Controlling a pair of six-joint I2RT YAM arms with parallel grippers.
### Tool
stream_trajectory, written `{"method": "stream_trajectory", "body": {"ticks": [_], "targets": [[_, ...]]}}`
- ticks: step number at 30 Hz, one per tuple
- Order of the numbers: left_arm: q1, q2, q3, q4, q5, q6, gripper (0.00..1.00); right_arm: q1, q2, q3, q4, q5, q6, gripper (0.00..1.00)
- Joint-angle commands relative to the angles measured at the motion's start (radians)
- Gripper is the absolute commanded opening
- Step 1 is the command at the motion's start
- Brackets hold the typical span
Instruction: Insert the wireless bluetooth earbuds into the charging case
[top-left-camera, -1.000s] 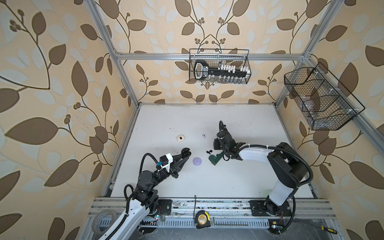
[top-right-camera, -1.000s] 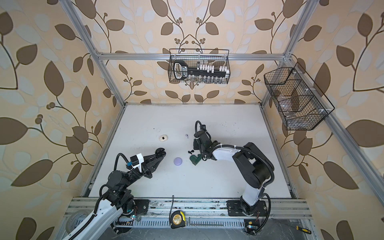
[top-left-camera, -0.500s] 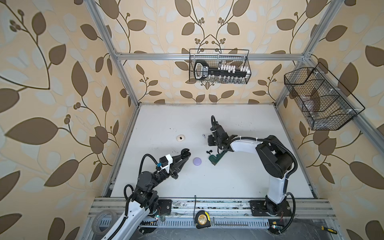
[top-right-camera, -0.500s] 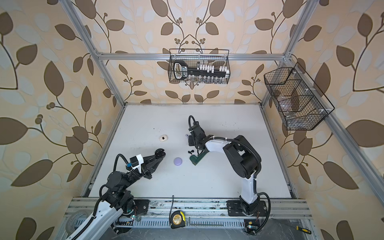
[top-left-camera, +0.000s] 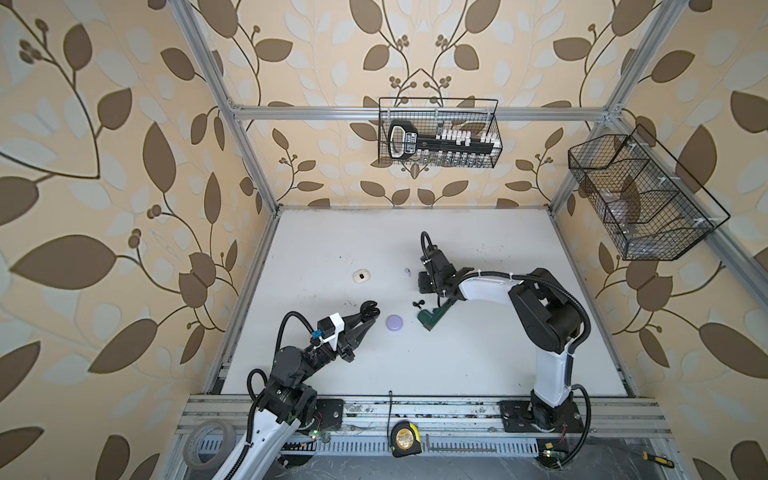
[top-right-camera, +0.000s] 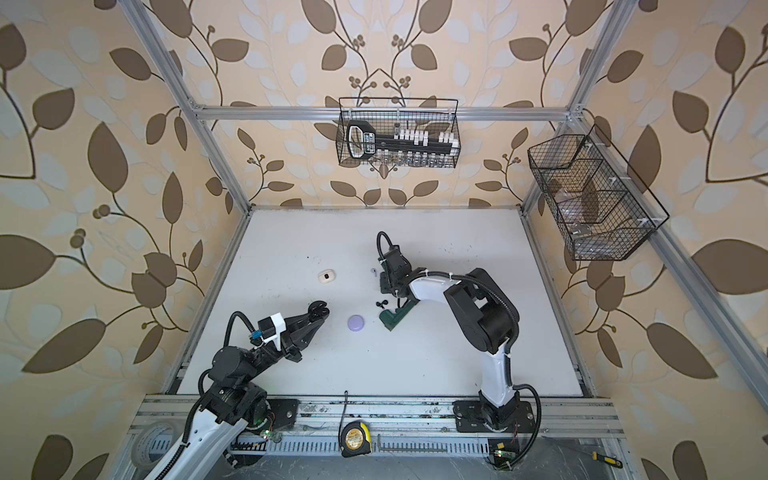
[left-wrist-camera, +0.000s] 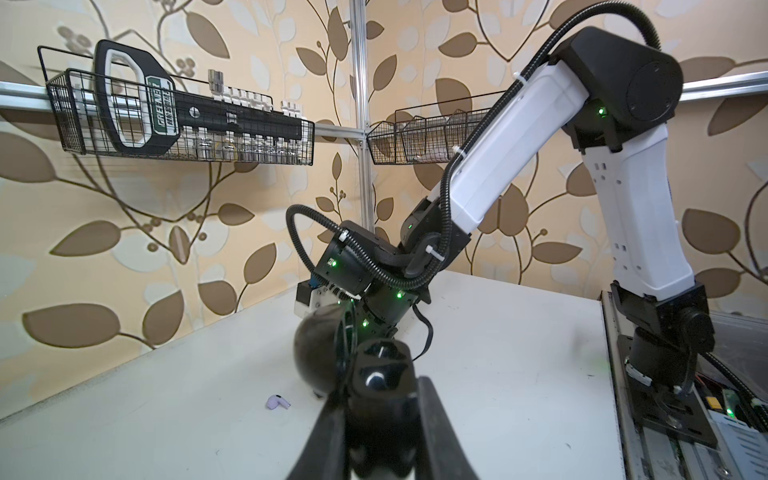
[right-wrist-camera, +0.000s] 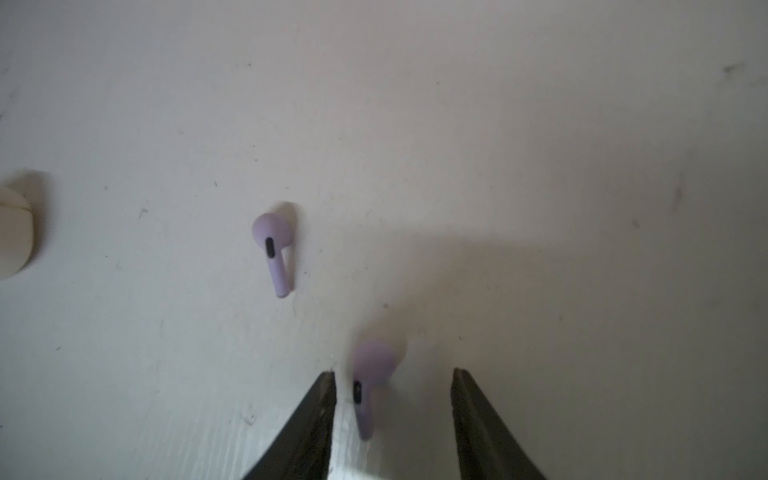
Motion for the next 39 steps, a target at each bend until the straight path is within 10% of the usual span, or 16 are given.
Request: {"method": "stream_trajectory", "body": {"ticks": [1, 19, 39], "targets": [[-0.014, 0.004, 0.052, 0.009, -0.005, 0.021, 0.00, 0.050, -0.122, -0.059, -0.088, 0.067, 0.023, 0.50], [-0.013, -0.017, 0.057, -0.025, 0.002, 0.016, 0.00, 0.254, -0.096, -0.101, -0.305, 0.131, 0.050, 0.52], [-0.014, -0.019, 0.058, -0.026, 0.005, 0.016, 0.00, 0.218, -0.297, -0.171, -0.400, 0.093, 0.013, 0.47]]}}
